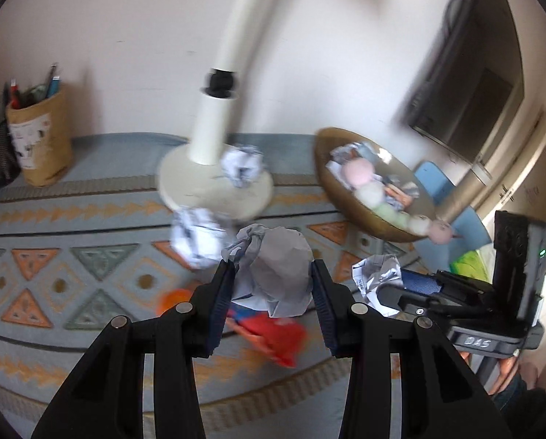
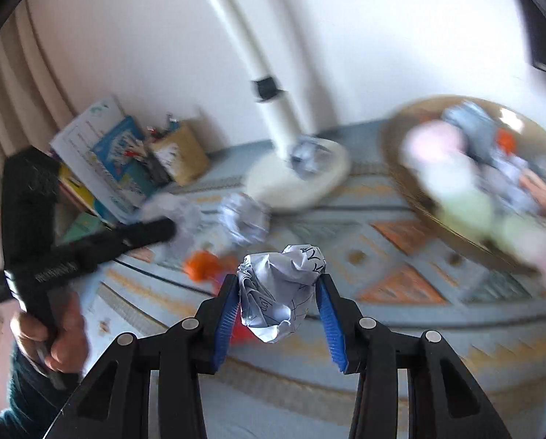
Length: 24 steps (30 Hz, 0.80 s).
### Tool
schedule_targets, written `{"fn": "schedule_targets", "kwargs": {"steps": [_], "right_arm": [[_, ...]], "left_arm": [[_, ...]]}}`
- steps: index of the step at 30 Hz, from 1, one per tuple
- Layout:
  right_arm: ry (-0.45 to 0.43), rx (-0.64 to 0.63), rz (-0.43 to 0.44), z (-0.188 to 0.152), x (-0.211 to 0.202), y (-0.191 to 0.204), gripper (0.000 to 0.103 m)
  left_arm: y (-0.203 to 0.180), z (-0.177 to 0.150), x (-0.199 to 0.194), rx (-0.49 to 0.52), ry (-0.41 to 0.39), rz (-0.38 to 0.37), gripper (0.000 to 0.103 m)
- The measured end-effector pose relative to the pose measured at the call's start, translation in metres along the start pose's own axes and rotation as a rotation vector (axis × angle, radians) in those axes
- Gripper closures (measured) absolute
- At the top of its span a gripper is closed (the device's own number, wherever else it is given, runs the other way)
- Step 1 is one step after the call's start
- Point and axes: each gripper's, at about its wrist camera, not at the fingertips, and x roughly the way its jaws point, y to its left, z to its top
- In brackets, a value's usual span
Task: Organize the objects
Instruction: 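Grasp a paper ball with the left tool while the right tool grasps another, then carry both paper balls into the gold bowl and open both tools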
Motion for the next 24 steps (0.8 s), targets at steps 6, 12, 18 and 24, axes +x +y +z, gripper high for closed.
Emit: {"fn": "schedule_targets", "kwargs": {"steps": [6,12,18,24], "right_arm": [[-0.005,-0.016,-0.157,-0.031,-0.030,-0.039,0.061],[-0.043,-0.033,-0.196,-0.034,-0.063,-0.048,0.060],[-0.219,-0.070,-0.246,0.003,-0.128,-0.048,0.061],[-0.319,0.009,-0.312,0.053,-0.140,-0.081,0.061]], "left_arm": [[-0.051,-0.014,0.028,0.070,0.037,-0.007,0.064],[-0.098,-0.002,0.042,0.142,0.044,-0.031,0.064],[-0.140,0.037,0.036,0.183,-0.077,-0.013,0.063],[-0.161,0.074,0.063,0.184,-0.128,0.011,0.063]]}}
